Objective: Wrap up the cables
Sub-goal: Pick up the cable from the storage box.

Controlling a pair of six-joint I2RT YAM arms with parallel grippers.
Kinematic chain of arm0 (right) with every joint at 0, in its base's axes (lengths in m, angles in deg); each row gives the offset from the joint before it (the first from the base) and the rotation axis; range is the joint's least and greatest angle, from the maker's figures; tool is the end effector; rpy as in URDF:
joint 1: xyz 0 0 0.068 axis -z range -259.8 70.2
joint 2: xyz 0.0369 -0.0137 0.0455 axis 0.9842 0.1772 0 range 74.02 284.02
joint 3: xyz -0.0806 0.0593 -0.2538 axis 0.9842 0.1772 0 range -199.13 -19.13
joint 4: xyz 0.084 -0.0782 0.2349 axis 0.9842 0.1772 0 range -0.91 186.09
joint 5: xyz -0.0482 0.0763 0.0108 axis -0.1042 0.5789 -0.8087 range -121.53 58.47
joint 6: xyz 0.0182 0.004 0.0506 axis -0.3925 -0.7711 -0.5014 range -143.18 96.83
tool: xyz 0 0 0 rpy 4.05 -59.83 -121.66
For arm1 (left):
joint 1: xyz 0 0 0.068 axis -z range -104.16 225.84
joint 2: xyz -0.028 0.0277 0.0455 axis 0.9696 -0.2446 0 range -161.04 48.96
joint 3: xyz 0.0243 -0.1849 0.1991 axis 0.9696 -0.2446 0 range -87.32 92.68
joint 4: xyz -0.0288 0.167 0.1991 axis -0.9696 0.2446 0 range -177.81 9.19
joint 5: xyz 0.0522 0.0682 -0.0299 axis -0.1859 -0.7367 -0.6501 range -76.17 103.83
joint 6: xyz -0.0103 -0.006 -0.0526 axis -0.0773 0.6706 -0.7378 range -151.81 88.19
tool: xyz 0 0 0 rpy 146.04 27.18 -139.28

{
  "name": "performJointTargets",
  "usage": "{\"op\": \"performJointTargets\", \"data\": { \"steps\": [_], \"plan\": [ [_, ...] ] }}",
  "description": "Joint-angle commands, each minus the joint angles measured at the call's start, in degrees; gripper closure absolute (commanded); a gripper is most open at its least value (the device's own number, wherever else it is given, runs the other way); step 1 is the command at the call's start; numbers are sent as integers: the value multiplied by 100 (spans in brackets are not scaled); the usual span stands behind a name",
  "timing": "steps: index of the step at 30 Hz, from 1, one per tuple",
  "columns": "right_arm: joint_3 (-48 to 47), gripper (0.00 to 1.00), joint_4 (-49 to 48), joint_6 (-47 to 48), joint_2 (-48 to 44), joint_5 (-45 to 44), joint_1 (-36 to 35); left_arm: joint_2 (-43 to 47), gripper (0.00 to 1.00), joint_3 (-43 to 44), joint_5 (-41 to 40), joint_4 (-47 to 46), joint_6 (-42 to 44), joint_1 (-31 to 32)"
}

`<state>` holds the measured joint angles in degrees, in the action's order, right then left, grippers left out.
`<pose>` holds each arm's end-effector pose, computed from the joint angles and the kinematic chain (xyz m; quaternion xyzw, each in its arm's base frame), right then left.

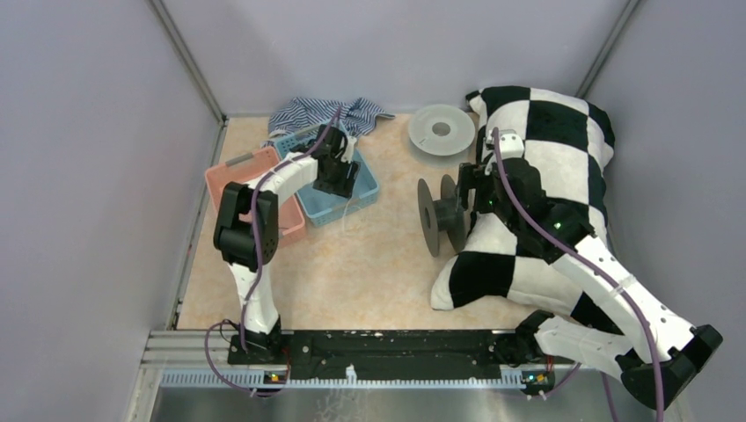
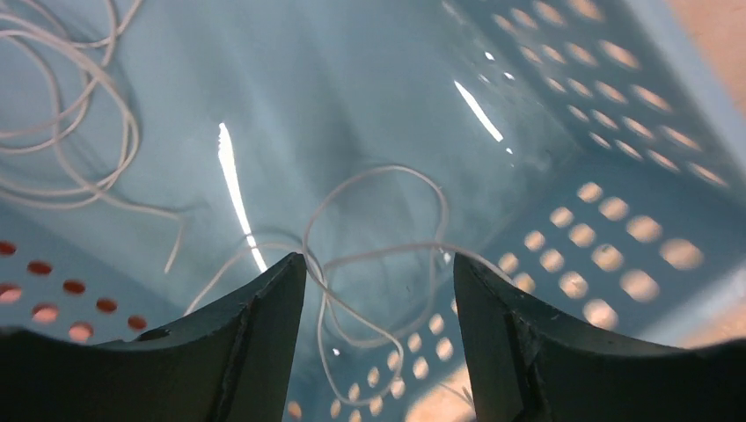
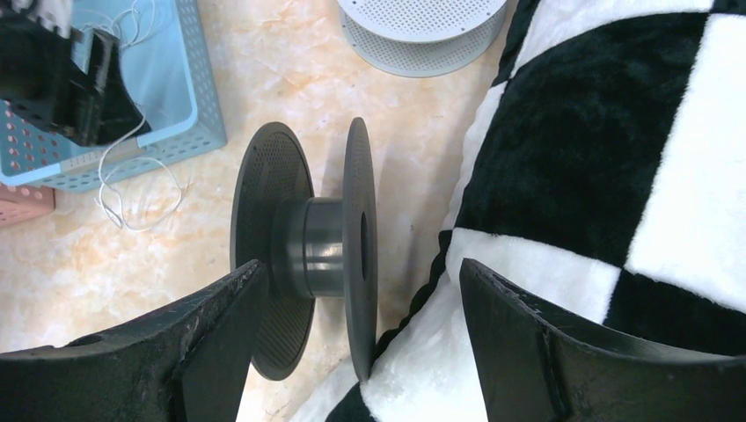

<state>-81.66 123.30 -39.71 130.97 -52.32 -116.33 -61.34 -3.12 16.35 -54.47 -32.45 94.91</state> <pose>0.1748 0.1137 0.3668 -0.0562 0.8490 0.0854 0.5184 0.3905 -0.1366 0.2128 0.1601 0.9510 -0.0661 0.2559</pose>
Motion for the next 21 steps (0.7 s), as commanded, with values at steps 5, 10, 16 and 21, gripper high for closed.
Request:
{"op": "performJointTargets", "data": {
  "steps": [5, 10, 16, 21],
  "plan": [
    [-370, 20, 102, 163, -180, -223, -23, -360, 35, 20, 10, -353, 266, -113],
    [-348, 20, 86, 128, -184, -126, -28, -270, 83, 154, -201, -327, 166, -123],
    [-384, 20, 76, 111, -210, -58, -23, 577, 100, 478, -471, -136, 82, -123],
    [-715, 20, -21, 318, -177, 219, -24, 1657, 100, 793, -289, -16, 82, -123]
  ]
}}
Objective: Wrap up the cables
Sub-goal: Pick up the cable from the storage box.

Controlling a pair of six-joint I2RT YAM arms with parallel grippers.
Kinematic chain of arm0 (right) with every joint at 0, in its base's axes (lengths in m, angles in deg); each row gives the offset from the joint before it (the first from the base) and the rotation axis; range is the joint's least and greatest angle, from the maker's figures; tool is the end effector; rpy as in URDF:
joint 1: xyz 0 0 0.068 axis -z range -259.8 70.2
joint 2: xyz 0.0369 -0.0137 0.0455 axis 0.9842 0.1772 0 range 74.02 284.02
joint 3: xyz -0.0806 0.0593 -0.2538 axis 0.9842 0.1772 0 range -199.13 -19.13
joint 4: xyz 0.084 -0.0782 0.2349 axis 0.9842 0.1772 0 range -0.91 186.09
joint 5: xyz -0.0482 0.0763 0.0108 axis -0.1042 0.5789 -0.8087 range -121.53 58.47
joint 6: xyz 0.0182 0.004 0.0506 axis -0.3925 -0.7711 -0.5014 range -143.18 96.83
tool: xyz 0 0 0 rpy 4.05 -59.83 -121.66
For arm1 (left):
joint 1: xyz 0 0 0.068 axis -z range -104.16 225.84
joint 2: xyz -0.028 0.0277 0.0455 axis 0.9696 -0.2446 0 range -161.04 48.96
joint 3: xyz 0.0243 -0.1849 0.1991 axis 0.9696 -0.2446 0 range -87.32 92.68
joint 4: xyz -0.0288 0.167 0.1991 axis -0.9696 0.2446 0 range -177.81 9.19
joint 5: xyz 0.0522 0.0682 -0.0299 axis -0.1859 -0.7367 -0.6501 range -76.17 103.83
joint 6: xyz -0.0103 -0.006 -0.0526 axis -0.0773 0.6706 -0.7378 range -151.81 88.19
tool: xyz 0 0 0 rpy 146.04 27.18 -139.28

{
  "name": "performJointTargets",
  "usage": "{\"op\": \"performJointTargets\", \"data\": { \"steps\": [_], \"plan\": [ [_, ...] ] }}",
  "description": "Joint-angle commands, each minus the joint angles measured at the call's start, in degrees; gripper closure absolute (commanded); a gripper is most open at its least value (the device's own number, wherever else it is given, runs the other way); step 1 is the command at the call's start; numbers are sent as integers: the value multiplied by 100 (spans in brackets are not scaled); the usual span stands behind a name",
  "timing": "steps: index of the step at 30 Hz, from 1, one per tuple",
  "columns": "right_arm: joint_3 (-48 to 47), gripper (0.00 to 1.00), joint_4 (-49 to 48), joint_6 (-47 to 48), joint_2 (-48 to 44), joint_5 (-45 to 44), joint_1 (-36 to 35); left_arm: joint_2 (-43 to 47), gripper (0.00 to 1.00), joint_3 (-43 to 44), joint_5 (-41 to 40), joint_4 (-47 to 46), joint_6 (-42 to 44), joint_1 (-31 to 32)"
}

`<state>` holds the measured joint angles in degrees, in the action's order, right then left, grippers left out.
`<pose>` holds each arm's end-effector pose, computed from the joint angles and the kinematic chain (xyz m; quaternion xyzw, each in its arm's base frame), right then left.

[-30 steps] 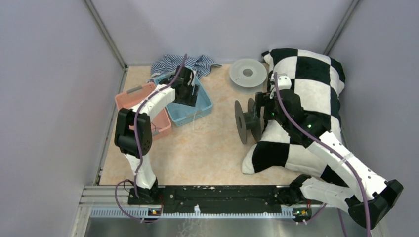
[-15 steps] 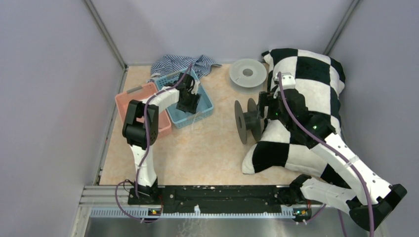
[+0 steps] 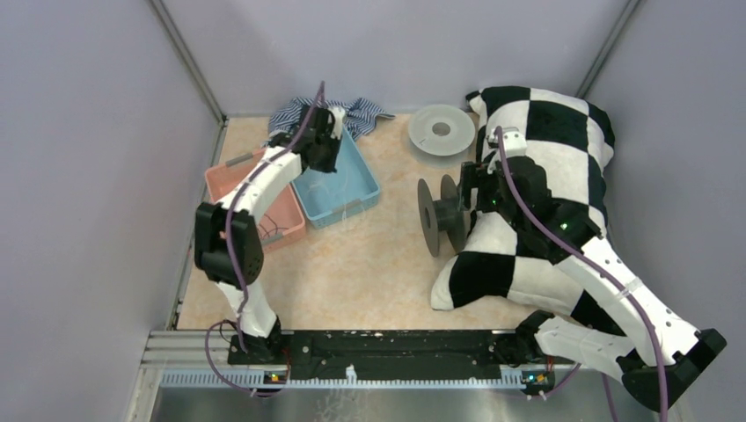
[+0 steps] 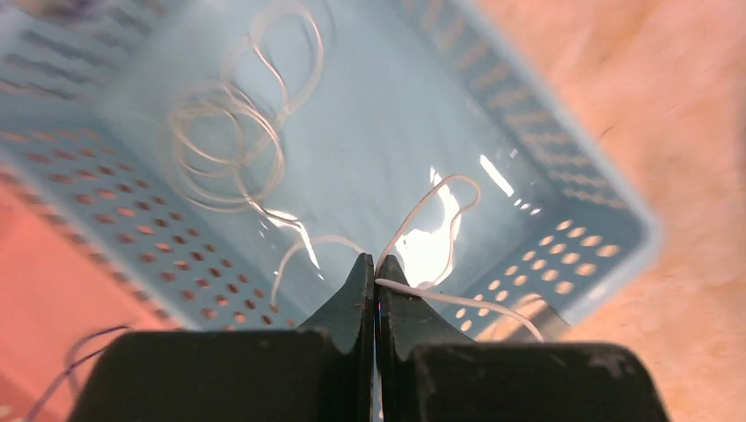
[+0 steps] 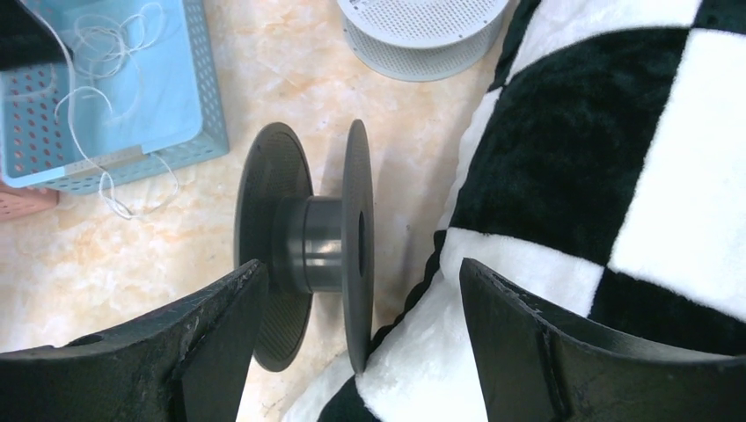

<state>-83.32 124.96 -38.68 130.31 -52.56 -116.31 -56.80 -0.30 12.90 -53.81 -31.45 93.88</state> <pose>0.1704 0.1102 0.3758 -0.0612 0.8457 0.0816 0.5239 0.3894 -0.1262 0.2584 0.1489 0.9358 -0.0416 0.3168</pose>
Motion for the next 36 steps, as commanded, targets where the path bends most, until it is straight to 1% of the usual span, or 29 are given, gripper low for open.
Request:
{"op": "performJointTargets", "data": {
  "steps": [1, 3, 5, 7, 8, 9, 11, 13, 16, 20, 22, 24, 26, 30, 36],
  "plan": [
    [-670, 20, -271, 266, -106, 396, -30, 1420, 100, 529, 205, -137, -18, -20],
    [-897, 19, -536, 366, -94, 734, -30, 1792, 100, 594, 364, -188, -102, -20],
    [-1001, 14, -982, 412, -92, 1111, -24, 2077, 100, 634, 281, -239, -420, -20],
    [-986, 11, -1532, 406, -33, 1892, -29, 2301, 100, 647, 408, -288, -635, -20],
    [-1019, 10, -1748, 344, 70, 2125, -31, 2410, 100, 645, 513, -318, -771, -20],
    [-1087, 10, -1905, 233, 198, 2637, -28, 2488, 100, 641, 574, -337, -887, -20],
    [-1239, 9, -2202, -32, 519, 3290, -40, 2634, 100, 685, 757, -358, -1059, -20],
    [-1217, 9, -2593, -282, 782, 3680, -103, 2733, 100, 762, 900, -333, -1183, -20],
    [-1116, 10, -2931, -282, 1133, 3660, -343, 2854, 100, 851, 1080, -357, -1388, -20],
    [-1105, 10, -3121, -372, 1532, 3869, -450, 2972, 100, 946, 1690, -409, -1579, -20],
    [-1133, 12, -3143, -382, 1658, 3848, -477, 3035, 100, 950, 1906, -462, -1600, -20],
    [-1252, 15, -2951, -314, 1768, 3763, -478, 3103, 100, 931, 2013, -497, -1584, -22],
    [-1301, 17, -2815, -171, 1806, 3695, -479, 3133, 100, 940, 2112, -464, -1553, -20],
    [-1134, 17, -2712, -99, 1722, 3261, -478, 3256, 100, 891, 2379, -540, -1601, -20],
    [-827, 16, -3032, -198, 1694, 3279, -479, 3363, 100, 950, 2903, -777, -1784, -20]
  ]
}}
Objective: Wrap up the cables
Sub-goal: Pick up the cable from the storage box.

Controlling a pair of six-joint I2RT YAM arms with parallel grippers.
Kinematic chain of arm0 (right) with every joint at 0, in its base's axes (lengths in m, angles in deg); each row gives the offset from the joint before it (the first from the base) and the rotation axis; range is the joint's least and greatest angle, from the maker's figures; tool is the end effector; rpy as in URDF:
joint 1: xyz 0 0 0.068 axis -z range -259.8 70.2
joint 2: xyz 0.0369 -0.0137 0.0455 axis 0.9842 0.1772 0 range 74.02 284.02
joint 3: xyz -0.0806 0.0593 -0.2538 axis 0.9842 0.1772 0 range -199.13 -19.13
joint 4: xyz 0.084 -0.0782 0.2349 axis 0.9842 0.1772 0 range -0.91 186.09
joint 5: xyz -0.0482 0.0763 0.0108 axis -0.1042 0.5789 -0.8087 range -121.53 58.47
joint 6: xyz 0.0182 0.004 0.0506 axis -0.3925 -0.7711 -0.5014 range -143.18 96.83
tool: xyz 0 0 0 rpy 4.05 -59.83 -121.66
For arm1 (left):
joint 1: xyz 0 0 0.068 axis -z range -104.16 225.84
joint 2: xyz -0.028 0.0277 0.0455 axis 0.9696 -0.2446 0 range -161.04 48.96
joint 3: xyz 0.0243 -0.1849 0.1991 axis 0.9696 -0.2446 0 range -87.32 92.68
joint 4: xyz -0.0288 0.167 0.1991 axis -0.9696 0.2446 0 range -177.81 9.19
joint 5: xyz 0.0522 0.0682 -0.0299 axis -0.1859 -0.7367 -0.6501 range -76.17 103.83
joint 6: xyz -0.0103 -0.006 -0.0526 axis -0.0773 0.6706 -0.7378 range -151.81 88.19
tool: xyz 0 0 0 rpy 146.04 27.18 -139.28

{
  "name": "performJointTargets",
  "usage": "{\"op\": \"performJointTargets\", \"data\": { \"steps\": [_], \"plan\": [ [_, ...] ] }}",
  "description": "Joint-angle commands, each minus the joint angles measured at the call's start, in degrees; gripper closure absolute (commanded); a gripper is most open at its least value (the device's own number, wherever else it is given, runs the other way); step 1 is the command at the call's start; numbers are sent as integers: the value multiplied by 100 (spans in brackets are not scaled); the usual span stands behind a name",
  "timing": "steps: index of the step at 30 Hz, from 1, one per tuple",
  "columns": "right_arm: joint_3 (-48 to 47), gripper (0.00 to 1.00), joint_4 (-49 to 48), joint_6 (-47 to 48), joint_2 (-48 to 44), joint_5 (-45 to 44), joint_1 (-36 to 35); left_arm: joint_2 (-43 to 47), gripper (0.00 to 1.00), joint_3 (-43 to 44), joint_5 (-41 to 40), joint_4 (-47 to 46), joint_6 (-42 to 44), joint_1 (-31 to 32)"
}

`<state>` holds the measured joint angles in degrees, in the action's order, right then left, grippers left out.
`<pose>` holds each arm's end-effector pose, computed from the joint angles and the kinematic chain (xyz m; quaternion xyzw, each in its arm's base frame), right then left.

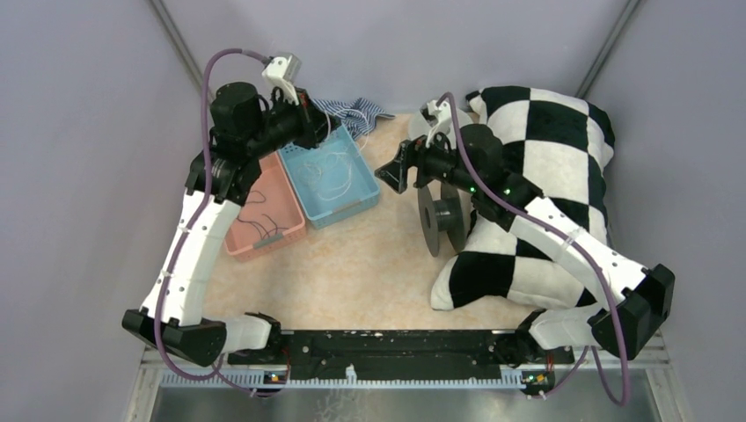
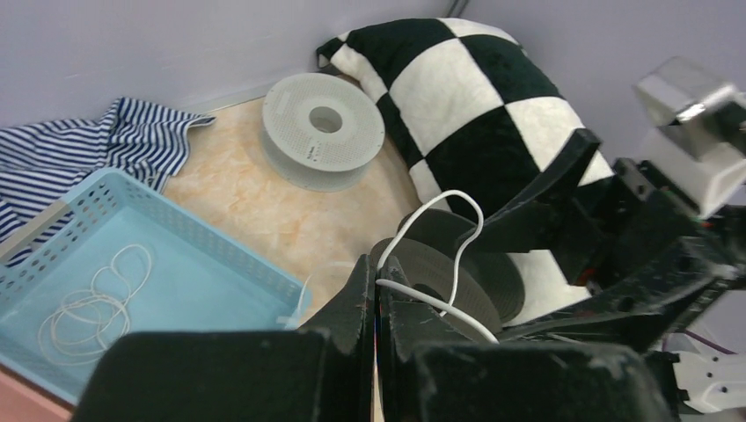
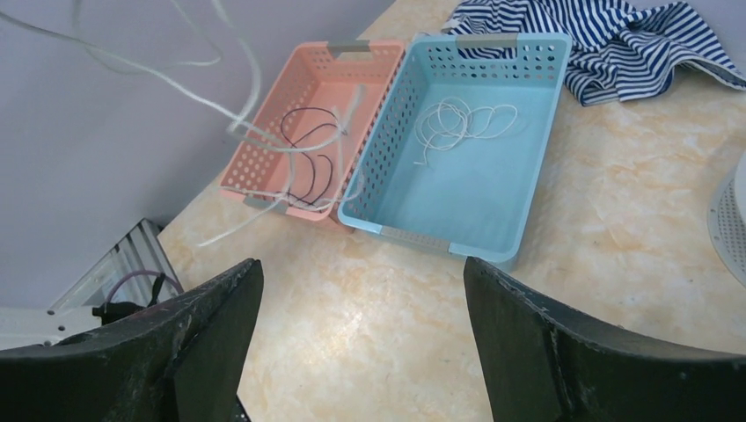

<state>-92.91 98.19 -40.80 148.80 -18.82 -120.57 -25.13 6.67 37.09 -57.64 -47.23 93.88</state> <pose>0.2249 0.2043 0.4048 -0.2225 0.7322 0.3854 0.5157 0.2453 -0.0947 0.4881 0.1464 0.7486 -0.3290 0.5567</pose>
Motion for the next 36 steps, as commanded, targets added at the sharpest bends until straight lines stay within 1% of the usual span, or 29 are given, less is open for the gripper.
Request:
{"op": "performJointTargets", "data": {
  "steps": [1, 6, 10, 14, 19, 24, 28, 32, 36],
  "plan": [
    [195, 16, -428, 18, -163, -134, -53, 205, 100, 270, 512, -415, -226, -20],
    [446, 17, -796, -4, -198, -234, -53, 259, 100, 373, 498, -464, -358, -20],
    [425, 17, -871, -272, -86, 5, -46, 332, 100, 362, 571, -608, -462, -20],
    [531, 16, -1340, -583, -21, 227, -52, 288, 100, 348, 706, -771, -563, -20],
    [453, 16, -1623, -808, 334, 266, -53, 204, 100, 339, 854, -909, -688, -20],
    [201, 16, -1785, -1216, 844, 499, -51, 222, 100, 321, 890, -927, -734, -20],
    [395, 17, -2463, -1635, 980, 492, -52, 257, 100, 317, 900, -901, -741, -20],
    [103, 19, -2389, -1708, 1247, 701, -50, 272, 100, 286, 938, -897, -765, -20],
    [16, 20, -2543, -1889, 1388, 727, -52, 287, 100, 233, 997, -899, -793, -20]
  ]
}}
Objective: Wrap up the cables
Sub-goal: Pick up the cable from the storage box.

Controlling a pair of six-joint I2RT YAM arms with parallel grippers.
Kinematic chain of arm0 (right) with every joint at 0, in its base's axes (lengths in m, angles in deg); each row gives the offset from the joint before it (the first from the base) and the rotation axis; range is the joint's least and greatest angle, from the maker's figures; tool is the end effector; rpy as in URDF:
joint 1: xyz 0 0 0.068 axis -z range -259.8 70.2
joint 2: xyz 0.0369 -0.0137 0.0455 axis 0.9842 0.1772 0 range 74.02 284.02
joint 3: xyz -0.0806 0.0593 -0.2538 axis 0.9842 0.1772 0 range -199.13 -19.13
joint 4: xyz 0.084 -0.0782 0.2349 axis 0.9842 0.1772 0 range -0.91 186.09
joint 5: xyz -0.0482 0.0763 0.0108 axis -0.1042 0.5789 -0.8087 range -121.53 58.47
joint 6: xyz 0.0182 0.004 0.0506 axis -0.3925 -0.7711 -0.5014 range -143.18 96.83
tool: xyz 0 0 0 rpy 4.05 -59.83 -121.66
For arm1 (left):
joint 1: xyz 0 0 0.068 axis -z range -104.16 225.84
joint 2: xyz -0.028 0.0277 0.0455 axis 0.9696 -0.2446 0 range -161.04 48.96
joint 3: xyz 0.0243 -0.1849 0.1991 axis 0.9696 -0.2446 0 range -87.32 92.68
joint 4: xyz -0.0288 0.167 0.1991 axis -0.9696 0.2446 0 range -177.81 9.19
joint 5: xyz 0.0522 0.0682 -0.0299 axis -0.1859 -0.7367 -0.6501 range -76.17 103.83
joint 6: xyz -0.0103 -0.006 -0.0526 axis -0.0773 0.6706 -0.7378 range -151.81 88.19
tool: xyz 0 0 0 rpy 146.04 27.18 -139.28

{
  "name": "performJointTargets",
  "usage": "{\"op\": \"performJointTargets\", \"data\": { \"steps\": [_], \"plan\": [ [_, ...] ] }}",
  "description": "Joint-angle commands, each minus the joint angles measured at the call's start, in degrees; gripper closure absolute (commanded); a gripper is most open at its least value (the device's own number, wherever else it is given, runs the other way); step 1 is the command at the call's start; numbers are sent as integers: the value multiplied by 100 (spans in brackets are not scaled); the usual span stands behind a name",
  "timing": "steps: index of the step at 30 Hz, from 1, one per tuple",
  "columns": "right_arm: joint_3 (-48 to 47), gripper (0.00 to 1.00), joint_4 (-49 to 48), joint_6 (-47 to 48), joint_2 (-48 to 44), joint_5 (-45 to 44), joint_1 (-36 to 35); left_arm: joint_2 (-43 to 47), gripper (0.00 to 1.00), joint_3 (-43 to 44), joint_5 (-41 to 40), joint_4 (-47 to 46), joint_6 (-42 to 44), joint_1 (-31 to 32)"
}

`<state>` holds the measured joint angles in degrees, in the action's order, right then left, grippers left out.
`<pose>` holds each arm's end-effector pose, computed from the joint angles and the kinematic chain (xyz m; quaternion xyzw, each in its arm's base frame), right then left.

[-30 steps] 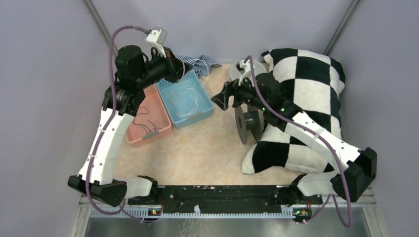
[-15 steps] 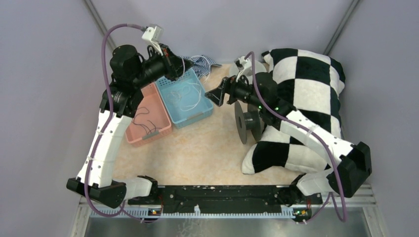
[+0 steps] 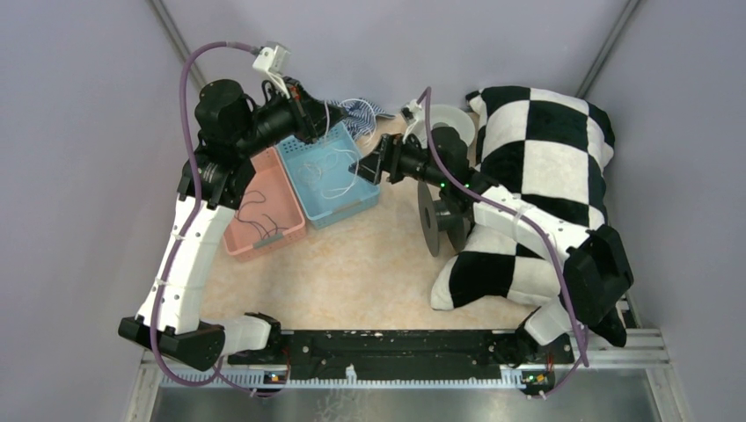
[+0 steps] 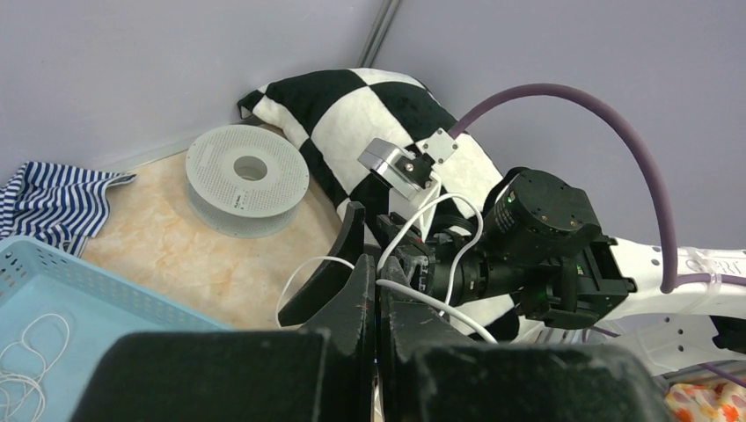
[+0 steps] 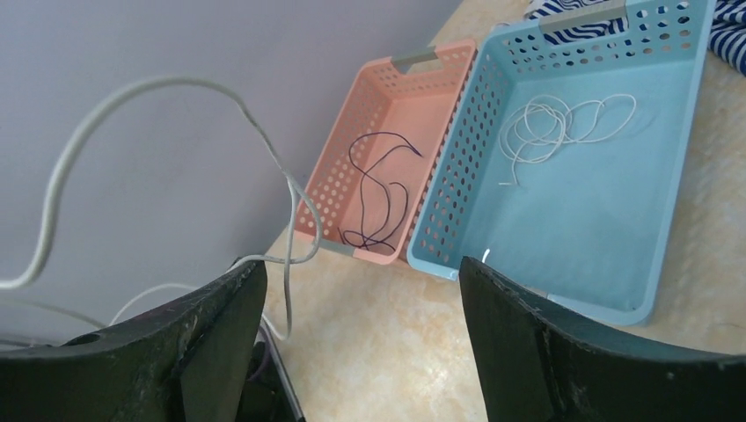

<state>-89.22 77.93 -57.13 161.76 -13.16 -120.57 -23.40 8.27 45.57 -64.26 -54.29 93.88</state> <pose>0.2716 0.2490 0.3479 -0.1499 0.7288 0.4936 0.4502 0.2279 -0.0939 0.5162 0.1663 0.6890 -0.4168 0.5691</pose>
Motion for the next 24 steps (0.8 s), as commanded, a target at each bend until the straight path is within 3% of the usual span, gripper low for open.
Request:
{"op": "performJointTargets", "data": {
  "steps": [1, 17, 24],
  "plan": [
    [-374, 21, -566, -300, 128, 173, -51, 123, 100, 43, 169, -249, -95, -20],
    [-310, 32, -1954, -1410, 284, 41, -45, 186, 100, -198, 208, -296, -161, -20],
    [-662, 35, -1745, -1505, 631, 323, -50, 239, 100, -199, 264, -361, -222, -20]
  ]
}}
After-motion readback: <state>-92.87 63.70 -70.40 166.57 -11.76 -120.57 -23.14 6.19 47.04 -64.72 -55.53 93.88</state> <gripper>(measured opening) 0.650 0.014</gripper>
